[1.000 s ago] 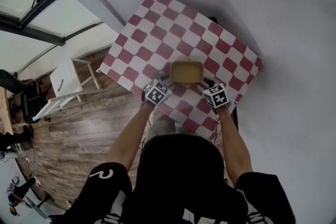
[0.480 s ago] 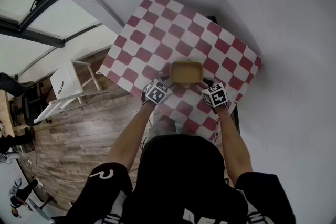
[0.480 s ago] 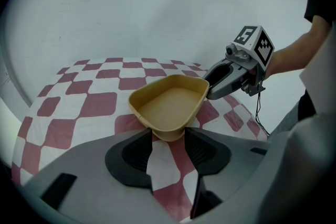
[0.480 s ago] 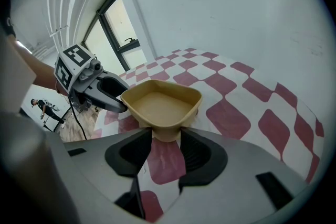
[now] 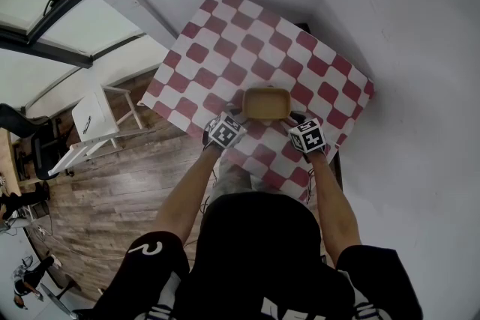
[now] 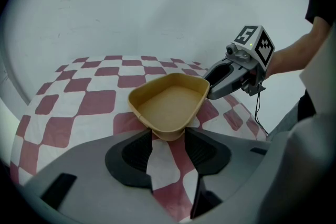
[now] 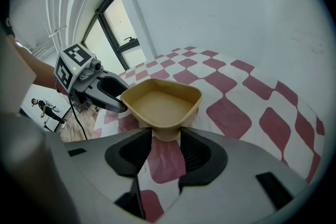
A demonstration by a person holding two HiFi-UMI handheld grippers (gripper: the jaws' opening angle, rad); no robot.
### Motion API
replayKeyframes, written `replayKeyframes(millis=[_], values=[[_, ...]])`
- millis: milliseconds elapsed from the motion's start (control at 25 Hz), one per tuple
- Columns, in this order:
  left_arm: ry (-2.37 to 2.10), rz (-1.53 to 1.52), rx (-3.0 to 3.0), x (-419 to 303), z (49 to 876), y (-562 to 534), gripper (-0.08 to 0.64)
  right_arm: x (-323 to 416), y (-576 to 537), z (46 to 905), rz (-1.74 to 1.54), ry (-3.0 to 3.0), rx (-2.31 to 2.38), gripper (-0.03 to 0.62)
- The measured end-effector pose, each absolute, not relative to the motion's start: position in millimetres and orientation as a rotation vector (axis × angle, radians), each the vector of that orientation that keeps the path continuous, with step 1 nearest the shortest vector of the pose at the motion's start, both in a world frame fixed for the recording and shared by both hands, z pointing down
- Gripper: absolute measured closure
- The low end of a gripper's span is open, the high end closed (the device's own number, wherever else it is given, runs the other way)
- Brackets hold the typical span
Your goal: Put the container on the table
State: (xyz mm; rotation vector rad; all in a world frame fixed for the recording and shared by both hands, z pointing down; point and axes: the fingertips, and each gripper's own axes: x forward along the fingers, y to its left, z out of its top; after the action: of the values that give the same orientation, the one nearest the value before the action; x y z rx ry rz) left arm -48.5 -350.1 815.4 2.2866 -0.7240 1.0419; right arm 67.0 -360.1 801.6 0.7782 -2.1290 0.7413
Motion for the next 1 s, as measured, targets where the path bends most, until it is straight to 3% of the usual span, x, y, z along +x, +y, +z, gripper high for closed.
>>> replayKeyframes(millis=[520,760,1000], values=[[-0.679,1.054,2.242,-50.3,818.7,-343.6,0.356,65.7,-352.4,807.7,0.765,-2.111,0.770,0.414],[-0.678,1.094,2.244,-53.0,824.2,-337.1,0.294,65.0,-348.5,809.7,0.777,-2.097,0.767,0.414],[-0.699,1.070,2.232,-59.9,822.7,-331.3,0.285,67.4,-342.7,808.8,0.794,-2.089,0.777,0.400]])
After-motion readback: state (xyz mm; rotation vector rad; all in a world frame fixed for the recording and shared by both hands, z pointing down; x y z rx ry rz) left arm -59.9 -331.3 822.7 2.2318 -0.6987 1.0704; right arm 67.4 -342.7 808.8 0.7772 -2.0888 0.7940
